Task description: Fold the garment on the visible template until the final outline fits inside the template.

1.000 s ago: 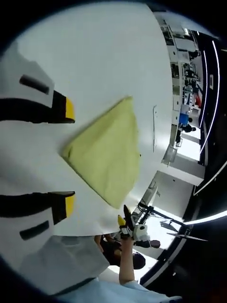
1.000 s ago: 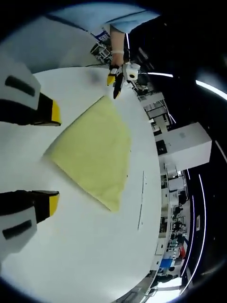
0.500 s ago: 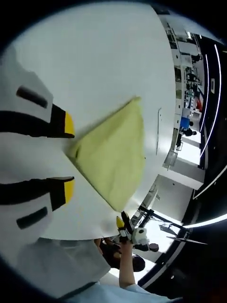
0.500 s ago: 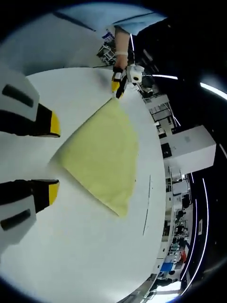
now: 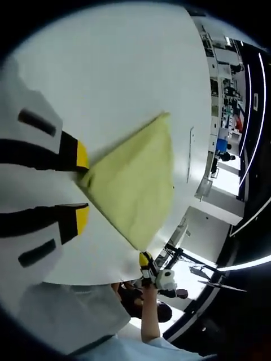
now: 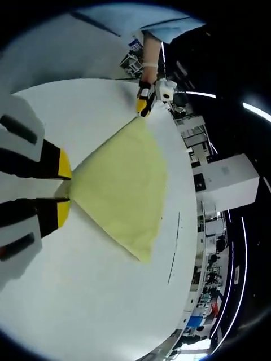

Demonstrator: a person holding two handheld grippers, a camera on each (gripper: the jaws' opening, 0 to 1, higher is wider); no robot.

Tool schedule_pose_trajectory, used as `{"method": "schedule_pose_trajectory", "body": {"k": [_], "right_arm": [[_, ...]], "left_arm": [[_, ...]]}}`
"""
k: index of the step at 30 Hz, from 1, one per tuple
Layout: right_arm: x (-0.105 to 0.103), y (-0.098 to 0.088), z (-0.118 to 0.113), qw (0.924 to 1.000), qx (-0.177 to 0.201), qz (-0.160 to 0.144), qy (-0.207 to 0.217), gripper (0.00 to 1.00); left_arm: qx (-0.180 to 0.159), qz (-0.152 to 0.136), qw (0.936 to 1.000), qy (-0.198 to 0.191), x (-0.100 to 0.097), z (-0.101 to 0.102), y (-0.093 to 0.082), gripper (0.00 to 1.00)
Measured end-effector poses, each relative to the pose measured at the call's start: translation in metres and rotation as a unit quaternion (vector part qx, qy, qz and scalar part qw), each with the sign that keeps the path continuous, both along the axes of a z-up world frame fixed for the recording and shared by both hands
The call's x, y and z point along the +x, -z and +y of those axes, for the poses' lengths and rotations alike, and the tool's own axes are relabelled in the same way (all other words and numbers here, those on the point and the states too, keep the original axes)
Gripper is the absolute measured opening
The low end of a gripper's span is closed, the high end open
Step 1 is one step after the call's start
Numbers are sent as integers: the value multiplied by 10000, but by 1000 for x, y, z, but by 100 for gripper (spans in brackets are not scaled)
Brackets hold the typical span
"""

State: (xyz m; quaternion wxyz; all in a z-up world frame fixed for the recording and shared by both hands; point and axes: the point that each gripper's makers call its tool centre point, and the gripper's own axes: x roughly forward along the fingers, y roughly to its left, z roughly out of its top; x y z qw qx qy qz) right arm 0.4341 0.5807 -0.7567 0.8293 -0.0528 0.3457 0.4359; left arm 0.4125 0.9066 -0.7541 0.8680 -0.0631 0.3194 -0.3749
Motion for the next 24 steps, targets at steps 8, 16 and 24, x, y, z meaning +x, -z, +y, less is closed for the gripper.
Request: {"method": "schedule_pose_trajectory", "body": {"k": [8, 16, 24], "right_arm": [[1, 0, -1, 10000, -51, -69, -44, 0], [0, -1, -2, 9999, -71, -81, -51, 0], [0, -1, -2, 10000, -69, -41, -44, 0]], "left_arm": [[-88, 6, 9999, -62, 0, 2, -2, 16], [-59, 16, 10000, -68, -1, 4, 0, 10], [-94, 12, 9999, -124, 1, 6, 1, 4]]}}
